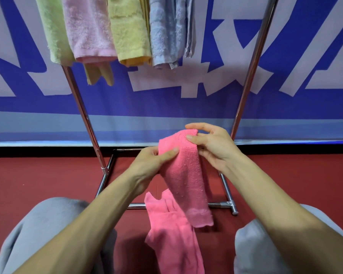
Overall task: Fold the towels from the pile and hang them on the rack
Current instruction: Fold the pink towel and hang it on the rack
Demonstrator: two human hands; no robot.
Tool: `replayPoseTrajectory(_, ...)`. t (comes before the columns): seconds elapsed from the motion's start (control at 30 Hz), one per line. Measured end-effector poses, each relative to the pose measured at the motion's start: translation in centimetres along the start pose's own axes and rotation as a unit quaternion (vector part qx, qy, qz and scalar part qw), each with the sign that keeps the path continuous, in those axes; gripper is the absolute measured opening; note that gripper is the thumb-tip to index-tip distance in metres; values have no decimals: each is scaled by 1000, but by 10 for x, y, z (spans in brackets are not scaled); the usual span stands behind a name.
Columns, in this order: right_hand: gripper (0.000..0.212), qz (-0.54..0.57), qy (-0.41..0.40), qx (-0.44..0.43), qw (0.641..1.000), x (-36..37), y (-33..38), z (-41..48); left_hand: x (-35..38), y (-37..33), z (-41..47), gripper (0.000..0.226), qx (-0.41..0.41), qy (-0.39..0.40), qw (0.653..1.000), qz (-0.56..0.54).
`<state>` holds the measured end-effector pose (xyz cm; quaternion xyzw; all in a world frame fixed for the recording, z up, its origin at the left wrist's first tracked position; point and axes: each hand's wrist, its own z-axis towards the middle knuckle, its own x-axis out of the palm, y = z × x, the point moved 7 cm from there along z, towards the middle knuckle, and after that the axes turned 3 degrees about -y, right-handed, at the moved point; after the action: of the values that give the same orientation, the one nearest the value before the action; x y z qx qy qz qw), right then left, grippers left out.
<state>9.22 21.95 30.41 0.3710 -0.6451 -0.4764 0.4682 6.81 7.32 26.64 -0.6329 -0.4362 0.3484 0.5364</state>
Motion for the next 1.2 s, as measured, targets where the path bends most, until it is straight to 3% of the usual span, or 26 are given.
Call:
replayPoseTrajectory(0.17, 21, -24, -38, -20, 999, -24, 18, -9, 14, -32, 3, 24, 70, 6, 997, 7)
replayPoseTrajectory(0.3, 10, -128, -44, -58, 989, -33, 44, -17, 28, -69, 7, 19, 86, 22, 995, 40)
replayPoseTrajectory(0.43, 15, -338, -40, -130, 931, -28, 92, -23, 38, -126, 4, 23, 128, 51, 980, 142)
replayPoseTrajectory(0.5, 13, -372, -50, -182, 909, -18, 126, -25, 36, -155, -3, 32, 138, 55, 967, 209)
replayPoseTrajectory(0.6, 17, -266, 16, -162, 950, 11, 155, -25, 31, -197, -19, 41, 158, 47, 959, 229)
replayPoseTrajectory(0.67, 21, -209, 100, -131, 964, 39, 164, -27, 20, -227, -30, 47, 181, -9, 957, 225)
replayPoseTrajectory(0.8, 20, -121, 239, -88, 959, 81, 180, -38, -3, -283, -56, 56, 238, -96, 924, 282)
replayPoseTrajectory(0.9, 53, -164, 282, -98, 940, 96, 202, -48, -8, -317, -74, 52, 271, -105, 915, 280)
replayPoseTrajectory(0.97, 54, -179, 281, -116, 936, 97, 221, -50, -5, -334, -79, 50, 285, -108, 910, 280)
replayPoseTrajectory(1.03, 40, -147, 267, -137, 942, 91, 247, -50, 0, -341, -76, 47, 272, -71, 930, 239)
replayPoseTrajectory(1.1, 22, -118, 244, -167, 948, 84, 274, -52, 12, -341, -74, 42, 253, 17, 954, 162)
replayPoseTrajectory(1.2, 27, -76, 198, -196, 957, 76, 308, -53, 33, -342, -70, 25, 252, 147, 952, 92)
